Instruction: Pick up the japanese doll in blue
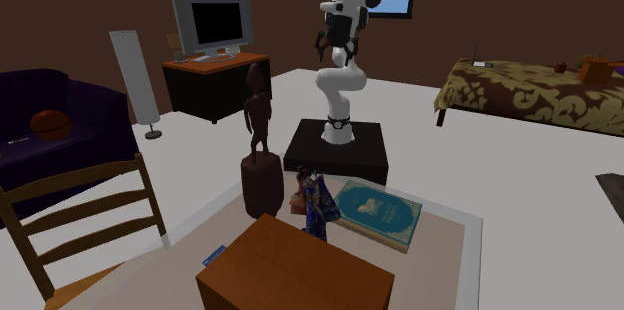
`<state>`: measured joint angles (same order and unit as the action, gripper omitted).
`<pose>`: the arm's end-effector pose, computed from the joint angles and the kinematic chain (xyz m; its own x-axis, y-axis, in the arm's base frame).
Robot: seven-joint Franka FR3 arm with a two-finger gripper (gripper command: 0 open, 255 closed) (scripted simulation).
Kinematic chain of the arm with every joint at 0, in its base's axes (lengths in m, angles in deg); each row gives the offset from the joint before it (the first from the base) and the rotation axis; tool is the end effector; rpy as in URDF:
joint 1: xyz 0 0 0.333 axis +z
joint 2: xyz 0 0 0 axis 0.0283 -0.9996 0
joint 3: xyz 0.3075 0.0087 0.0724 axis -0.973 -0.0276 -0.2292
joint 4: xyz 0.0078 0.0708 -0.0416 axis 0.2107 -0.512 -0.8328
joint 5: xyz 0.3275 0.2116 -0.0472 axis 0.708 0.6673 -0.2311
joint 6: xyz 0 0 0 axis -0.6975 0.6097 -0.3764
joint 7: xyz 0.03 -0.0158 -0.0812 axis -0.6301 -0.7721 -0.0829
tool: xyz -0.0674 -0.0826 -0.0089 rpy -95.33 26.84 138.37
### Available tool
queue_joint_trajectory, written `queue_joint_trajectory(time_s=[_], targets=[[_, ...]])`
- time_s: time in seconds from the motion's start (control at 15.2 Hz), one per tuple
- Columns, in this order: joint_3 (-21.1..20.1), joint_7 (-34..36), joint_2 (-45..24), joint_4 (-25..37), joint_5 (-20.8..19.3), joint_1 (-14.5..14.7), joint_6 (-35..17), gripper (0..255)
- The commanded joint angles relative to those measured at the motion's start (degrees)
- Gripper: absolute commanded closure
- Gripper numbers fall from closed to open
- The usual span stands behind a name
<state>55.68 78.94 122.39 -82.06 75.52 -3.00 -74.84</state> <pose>0.3118 0.0055 0.6334 0.9812 0.1369 0.1357 0.1145 -0.9803 0.1608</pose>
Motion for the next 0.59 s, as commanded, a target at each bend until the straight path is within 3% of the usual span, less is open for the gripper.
queue_joint_trajectory(time_s=[0.0, 0.53], targets=[[0.00, 0.00, 0.00, 0.00, 0.00, 0.00, 0.00, 0], [3.77, -3.59, -14.35, 1.02, 0.55, -0.05, -12.11, 0]])
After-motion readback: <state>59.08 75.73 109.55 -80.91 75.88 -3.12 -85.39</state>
